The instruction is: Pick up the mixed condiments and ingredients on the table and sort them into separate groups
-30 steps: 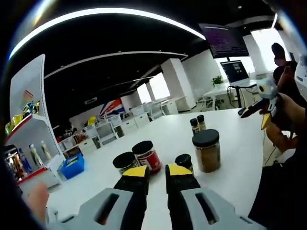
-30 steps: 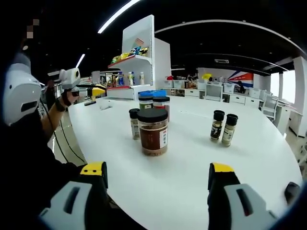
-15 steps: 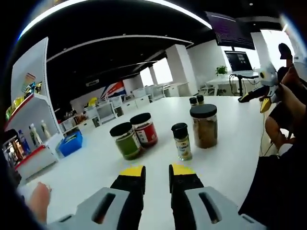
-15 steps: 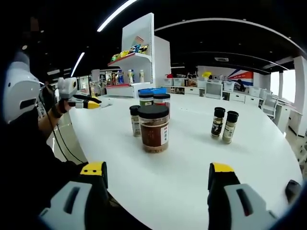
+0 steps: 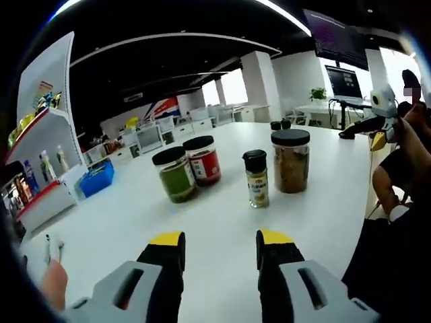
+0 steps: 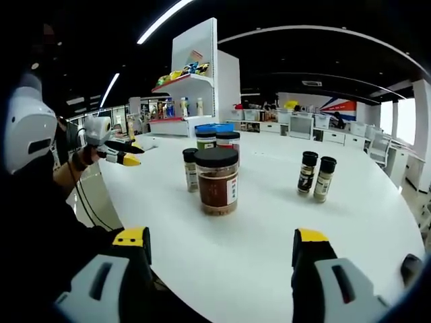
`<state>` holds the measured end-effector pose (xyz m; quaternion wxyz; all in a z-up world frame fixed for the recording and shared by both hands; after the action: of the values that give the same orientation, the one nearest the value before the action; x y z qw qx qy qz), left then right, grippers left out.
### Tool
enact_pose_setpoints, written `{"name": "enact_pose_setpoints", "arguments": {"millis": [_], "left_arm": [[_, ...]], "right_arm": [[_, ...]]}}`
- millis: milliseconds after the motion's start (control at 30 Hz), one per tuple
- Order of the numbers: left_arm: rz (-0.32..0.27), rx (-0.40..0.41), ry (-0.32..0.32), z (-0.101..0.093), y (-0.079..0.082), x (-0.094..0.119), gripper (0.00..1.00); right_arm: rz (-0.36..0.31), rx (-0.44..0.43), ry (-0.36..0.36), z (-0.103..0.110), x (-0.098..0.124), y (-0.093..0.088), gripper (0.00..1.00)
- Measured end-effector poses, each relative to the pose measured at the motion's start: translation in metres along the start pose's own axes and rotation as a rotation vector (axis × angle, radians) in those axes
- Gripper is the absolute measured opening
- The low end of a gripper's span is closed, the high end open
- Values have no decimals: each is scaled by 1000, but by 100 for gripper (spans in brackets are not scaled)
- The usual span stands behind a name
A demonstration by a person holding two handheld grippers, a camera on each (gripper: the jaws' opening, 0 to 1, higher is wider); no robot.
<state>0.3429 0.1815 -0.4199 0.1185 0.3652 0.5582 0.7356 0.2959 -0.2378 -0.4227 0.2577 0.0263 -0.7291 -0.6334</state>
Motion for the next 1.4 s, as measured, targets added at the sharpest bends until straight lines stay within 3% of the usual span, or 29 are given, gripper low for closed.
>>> {"name": "enact_pose_setpoints", "arguments": {"millis": [600, 967, 1200, 1400], "left_arm": [[-66, -18, 38, 5, 6, -2, 96], [-38, -13, 25, 2, 1, -4, 95], [-40, -10, 20, -2, -6, -1, 95], [-50, -15, 19, -5, -9, 2, 95]], "right_arm": [[7, -3, 0, -1, 1, -4, 83], [-33, -12, -3, -1, 6, 7, 83], [-149, 54, 34, 9, 2, 58, 83], [-243, 160, 126, 42, -16, 109, 83]]}}
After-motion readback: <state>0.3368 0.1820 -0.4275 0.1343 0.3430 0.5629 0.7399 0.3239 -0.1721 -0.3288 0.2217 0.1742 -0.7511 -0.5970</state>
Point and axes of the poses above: the point that each gripper's makers call its tool centre point, and the gripper's own axes: x roughly backward along the fingers, z roughly to its left, y roughly out of its top, the point moved 7 cm from there along x, roughly backward along the fingers, and after that the axes turned 12 degrees about -y, right-handed, at the moved point
